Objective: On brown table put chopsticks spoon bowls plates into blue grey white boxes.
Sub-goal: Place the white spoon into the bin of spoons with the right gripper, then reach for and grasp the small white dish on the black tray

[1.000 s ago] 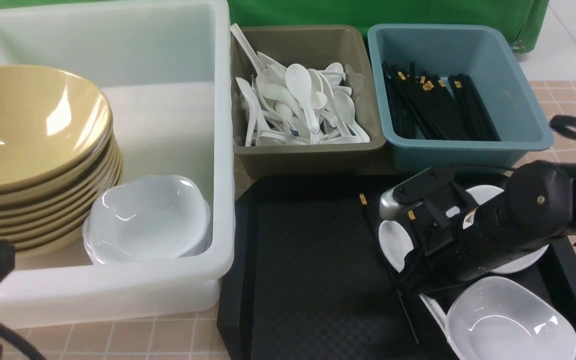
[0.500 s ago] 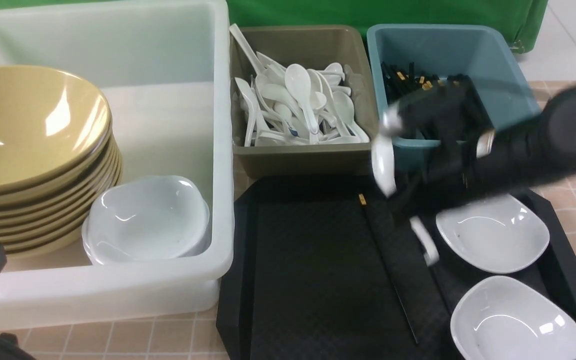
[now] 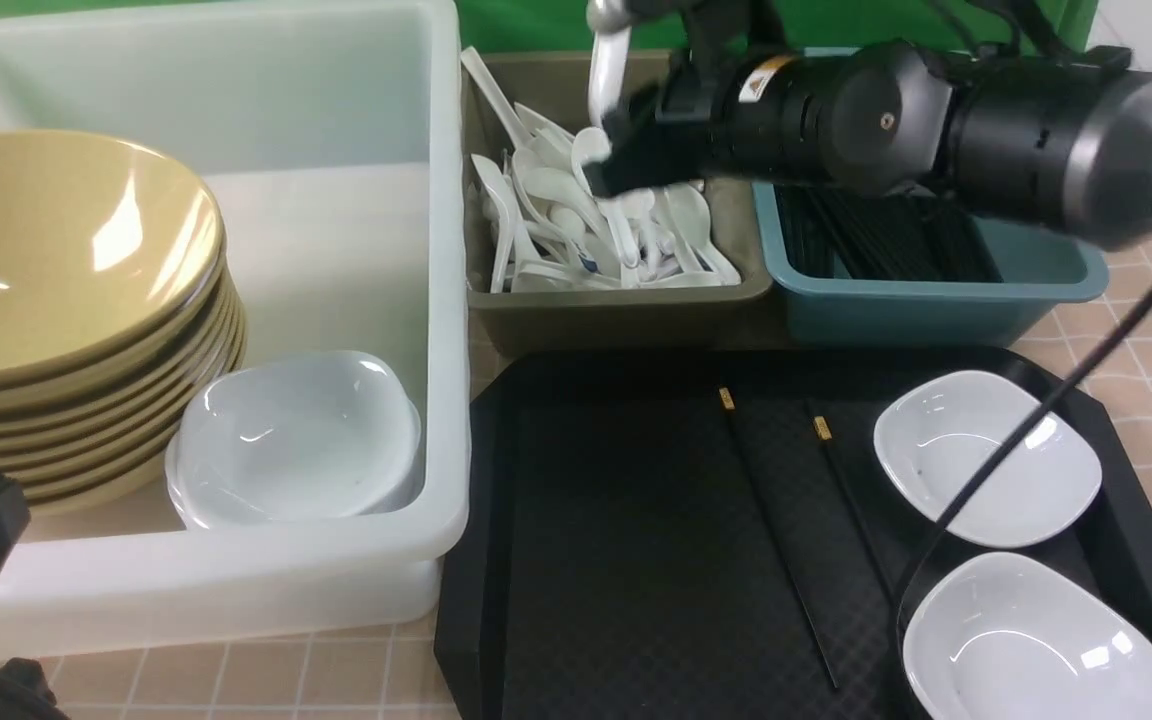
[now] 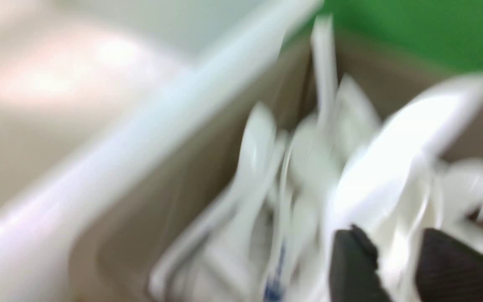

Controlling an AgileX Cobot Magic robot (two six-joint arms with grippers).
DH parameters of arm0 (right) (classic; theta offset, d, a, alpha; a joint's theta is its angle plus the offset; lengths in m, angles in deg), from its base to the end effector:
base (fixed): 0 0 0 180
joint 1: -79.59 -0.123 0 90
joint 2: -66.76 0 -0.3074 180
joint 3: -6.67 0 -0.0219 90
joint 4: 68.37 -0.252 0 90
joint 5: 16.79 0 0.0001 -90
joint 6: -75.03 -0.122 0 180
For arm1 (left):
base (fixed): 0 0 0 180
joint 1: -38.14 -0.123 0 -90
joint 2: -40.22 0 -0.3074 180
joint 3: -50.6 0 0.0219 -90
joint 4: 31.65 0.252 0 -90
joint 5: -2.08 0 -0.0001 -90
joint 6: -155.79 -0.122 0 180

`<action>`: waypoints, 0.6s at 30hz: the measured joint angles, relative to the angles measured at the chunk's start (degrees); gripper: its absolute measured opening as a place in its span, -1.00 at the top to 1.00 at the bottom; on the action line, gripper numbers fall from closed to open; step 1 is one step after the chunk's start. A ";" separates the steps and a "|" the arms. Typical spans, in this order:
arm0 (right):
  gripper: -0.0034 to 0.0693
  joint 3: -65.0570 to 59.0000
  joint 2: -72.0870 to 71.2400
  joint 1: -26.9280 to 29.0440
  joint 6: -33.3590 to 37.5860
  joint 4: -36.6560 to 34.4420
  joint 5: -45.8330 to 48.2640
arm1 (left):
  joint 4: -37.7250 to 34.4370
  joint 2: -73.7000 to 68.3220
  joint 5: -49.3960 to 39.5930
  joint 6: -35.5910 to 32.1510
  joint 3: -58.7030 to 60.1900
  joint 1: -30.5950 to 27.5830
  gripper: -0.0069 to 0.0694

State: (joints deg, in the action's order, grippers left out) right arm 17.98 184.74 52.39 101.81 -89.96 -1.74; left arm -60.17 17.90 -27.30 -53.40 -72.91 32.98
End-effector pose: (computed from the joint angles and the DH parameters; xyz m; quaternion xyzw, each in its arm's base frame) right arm 0.4361 0.2372 0.2811 -0.2697 0.8255 0.1323 0.4778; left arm 0.0753 -0.0219 0.2791 0.0627 0.7893 -0.0459 0.6091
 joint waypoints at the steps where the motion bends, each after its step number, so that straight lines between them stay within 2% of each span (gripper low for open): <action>1: 0.05 0.00 0.00 0.19 0.03 0.00 0.80 | 0.00 0.00 -0.10 0.00 0.00 0.00 0.81; 2: -0.13 0.43 -0.66 1.91 -1.09 0.34 7.12 | 0.00 0.00 -0.53 0.00 0.00 0.00 0.81; 4: -0.29 0.71 -2.83 4.09 -2.95 1.47 15.44 | -0.02 0.00 -1.11 0.00 0.00 0.00 0.81; 8: -0.38 0.47 -7.75 7.68 -7.21 7.55 30.94 | -0.02 0.00 -1.23 0.00 0.00 0.00 0.81; 12: -0.40 -5.26 -14.19 10.25 -15.02 19.63 36.69 | -0.02 0.00 -1.17 0.00 0.00 0.00 0.81; 14: -0.40 -12.28 -18.83 11.85 -18.88 25.36 37.67 | -0.02 0.00 -0.80 0.00 0.00 0.00 0.81; 18: -0.40 -21.97 -23.32 12.99 -20.68 26.93 38.94 | -0.02 0.00 -0.11 0.00 0.00 0.00 0.81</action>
State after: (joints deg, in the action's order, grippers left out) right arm -3.99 161.41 65.38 81.13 -63.03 37.20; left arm -60.20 17.90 -27.41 -53.40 -72.91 32.98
